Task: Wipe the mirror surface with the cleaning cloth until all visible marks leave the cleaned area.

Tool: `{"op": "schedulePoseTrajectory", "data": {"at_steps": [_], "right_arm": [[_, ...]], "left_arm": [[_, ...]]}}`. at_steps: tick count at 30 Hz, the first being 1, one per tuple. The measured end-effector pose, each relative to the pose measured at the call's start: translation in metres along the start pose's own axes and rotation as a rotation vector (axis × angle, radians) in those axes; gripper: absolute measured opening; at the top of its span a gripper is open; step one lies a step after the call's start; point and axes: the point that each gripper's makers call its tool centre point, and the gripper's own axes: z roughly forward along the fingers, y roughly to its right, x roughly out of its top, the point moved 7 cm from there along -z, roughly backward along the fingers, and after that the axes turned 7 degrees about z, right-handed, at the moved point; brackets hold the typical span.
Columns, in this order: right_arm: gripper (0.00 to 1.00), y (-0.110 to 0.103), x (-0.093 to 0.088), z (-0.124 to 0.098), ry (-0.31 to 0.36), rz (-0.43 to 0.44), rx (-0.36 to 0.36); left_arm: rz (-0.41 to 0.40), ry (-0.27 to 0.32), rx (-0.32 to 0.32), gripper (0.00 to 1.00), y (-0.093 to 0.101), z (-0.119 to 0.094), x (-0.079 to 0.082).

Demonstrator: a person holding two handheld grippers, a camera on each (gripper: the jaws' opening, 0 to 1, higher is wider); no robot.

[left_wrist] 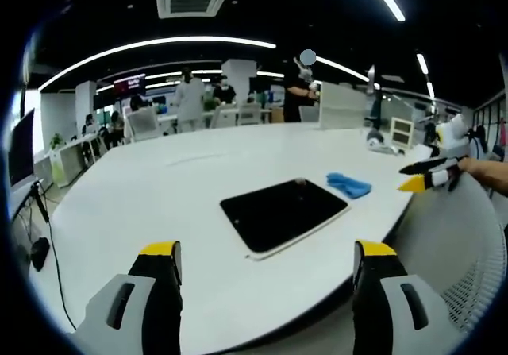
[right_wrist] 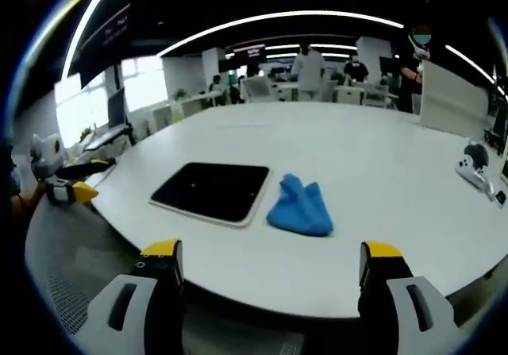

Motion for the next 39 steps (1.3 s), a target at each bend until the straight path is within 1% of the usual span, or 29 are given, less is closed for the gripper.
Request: {"op": "schedulePoseTrajectory", "data": {"at_steps": [6, 20, 39], "right_arm": [[0.91, 0.0002, -0.0011, -0.0001, -0.009, 0.004, 0.003], [0.91, 0.0015, -0.0009, 0.0001, 0.0, 0.016, -0.002], [0.91, 0.0007, -0.0015, 0.0006, -0.003, 0.02, 0.009]], "left_arm": [[0.001, 0.001, -0.006, 0.87, 0.001, 0.0001, 0.0], [0.0, 0.017, 0.003, 0.85, 0.0006, 0.0005, 0.0013], [-0.001, 0.006, 0.002, 0.85, 0.0006, 0.0005, 0.0004]]}}
